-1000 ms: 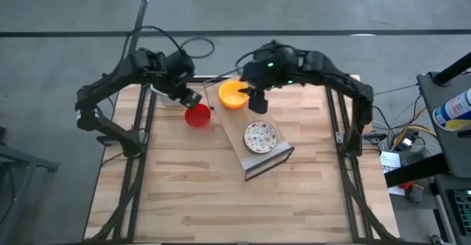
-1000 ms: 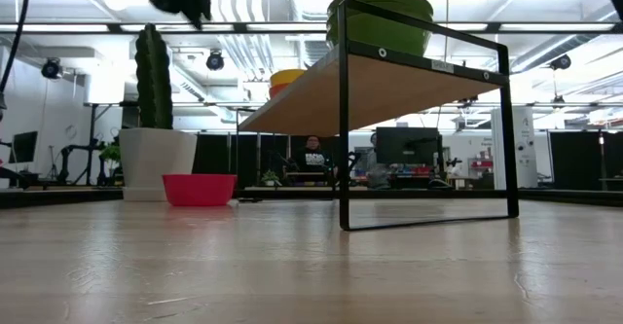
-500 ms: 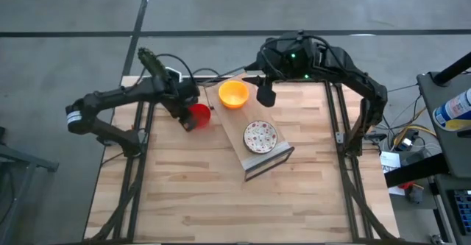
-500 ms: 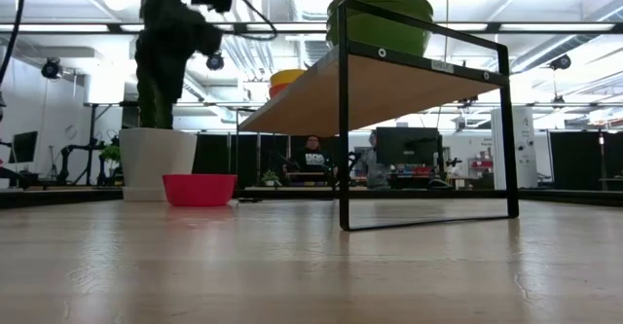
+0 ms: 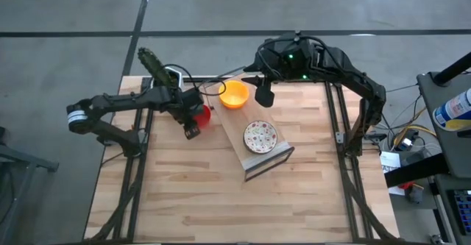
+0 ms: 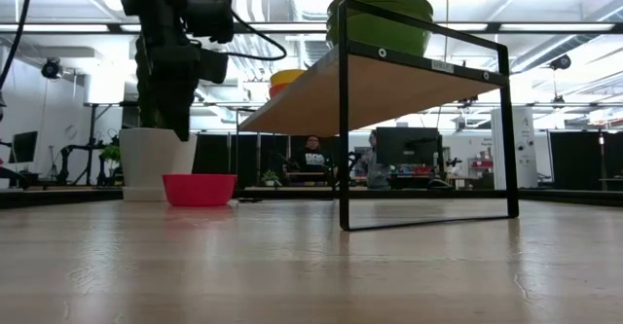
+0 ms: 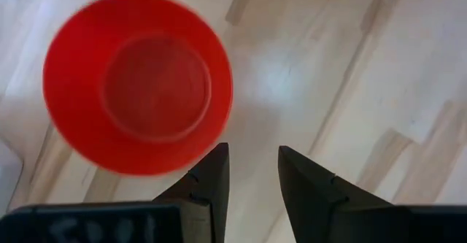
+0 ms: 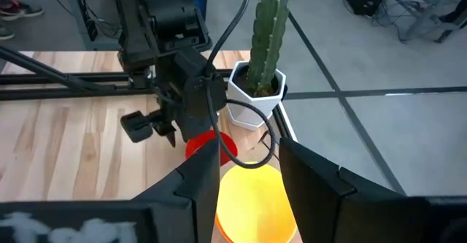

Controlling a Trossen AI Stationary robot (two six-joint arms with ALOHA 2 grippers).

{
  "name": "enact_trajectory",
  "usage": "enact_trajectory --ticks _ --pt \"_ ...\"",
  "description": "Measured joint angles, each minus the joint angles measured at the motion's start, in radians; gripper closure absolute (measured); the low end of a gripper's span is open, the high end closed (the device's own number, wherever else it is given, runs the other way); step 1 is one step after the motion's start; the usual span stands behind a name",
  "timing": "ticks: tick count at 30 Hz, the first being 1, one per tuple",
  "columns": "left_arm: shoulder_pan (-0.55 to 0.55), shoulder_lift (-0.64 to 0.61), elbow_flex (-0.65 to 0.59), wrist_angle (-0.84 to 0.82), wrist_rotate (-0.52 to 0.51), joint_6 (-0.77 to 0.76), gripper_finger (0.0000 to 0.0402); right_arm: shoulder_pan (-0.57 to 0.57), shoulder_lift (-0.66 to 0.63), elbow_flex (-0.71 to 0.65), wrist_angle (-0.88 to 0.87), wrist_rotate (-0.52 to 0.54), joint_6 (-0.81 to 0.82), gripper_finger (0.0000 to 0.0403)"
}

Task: Pick & Place Mini bowls
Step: Stack the orange bowl on the yellow bowl

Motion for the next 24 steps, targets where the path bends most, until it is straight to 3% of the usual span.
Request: enact_trajectory --ticks 9,24 --pt "0.0 0.031 -0.063 0.077 0.022 0.033 0.0291 0.0 0.0 0.0 0.0 -0.001 0.019 0.0268" --pt "0.001 0.032 -0.132 0.207 -0.007 0.243 0.0291 0.0 0.0 0.0 -0.001 -0.001 0.019 0.0269"
